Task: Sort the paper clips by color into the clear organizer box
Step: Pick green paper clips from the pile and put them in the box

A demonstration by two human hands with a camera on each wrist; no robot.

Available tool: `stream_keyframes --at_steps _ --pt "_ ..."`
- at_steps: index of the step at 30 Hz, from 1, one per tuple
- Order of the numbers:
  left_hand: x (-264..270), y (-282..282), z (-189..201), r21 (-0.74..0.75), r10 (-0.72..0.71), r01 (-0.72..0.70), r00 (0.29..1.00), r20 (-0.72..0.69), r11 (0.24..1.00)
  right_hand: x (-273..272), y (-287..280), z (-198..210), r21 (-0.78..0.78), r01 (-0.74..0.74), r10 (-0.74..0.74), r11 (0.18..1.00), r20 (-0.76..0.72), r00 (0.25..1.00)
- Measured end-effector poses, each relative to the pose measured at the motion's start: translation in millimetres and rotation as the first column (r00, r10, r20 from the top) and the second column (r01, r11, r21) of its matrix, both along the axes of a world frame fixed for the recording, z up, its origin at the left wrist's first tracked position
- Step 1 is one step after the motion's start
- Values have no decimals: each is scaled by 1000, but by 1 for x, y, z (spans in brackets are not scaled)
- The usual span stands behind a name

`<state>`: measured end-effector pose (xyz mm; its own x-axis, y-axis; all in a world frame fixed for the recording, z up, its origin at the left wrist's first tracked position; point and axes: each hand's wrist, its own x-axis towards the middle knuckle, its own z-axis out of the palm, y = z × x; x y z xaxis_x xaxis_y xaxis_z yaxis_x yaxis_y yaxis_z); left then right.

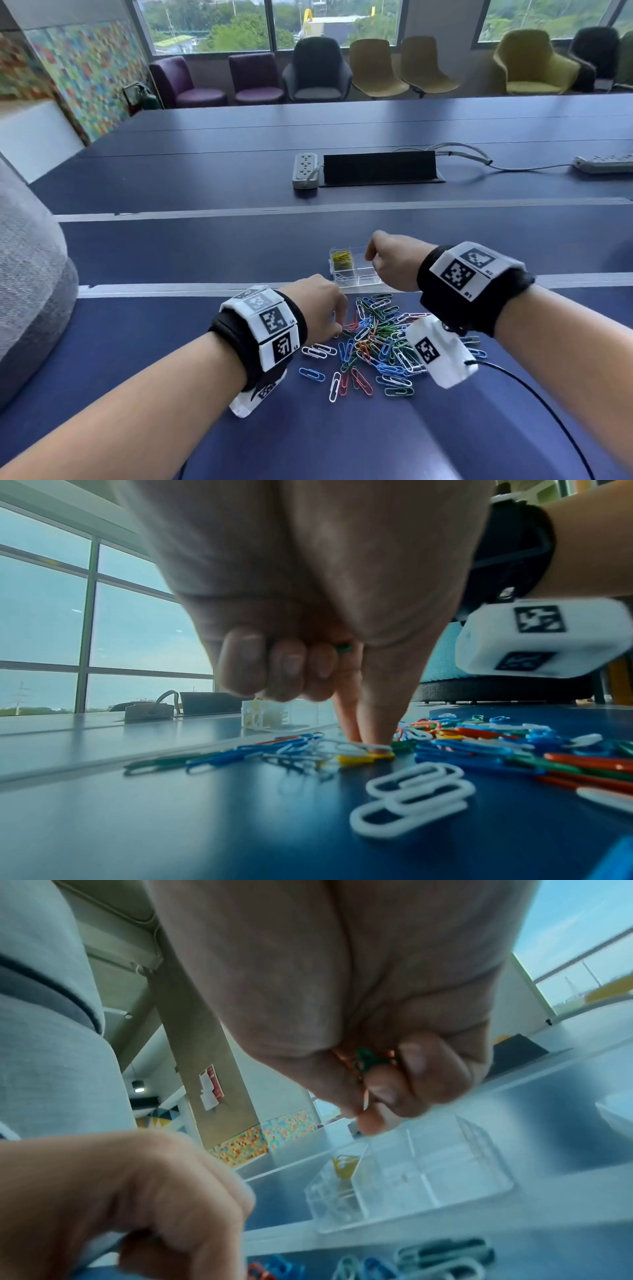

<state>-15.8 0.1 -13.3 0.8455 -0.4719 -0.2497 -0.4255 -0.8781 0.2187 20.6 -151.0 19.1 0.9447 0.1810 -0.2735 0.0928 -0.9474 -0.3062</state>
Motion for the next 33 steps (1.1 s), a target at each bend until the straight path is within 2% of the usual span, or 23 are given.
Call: stream_keyframes --at_steps 4,9,16,24,28,33 --pt "-4 -2 0 24 40 -40 999 -16 999 12 5 2 -66 -39 41 997 29 999" --pt "-5 -1 2 -9 75 -75 997 -3 997 17 18 0 -61 -119 125 991 109 986" --pt "-3 -2 4 20 86 -86 996 -29 996 18 19 -4 -34 -123 126 992 135 983" --pt "-5 -4 1 9 45 -45 999 8 999 17 16 -7 -6 -133 133 991 147 980" --pt "-5 -4 0 13 21 -21 1000 -4 1000 20 6 -4 31 -112 104 993 199 974" --pt "-1 -1 7 -67 79 -78 997 7 995 19 -13 -3 31 -56 49 998 186 981"
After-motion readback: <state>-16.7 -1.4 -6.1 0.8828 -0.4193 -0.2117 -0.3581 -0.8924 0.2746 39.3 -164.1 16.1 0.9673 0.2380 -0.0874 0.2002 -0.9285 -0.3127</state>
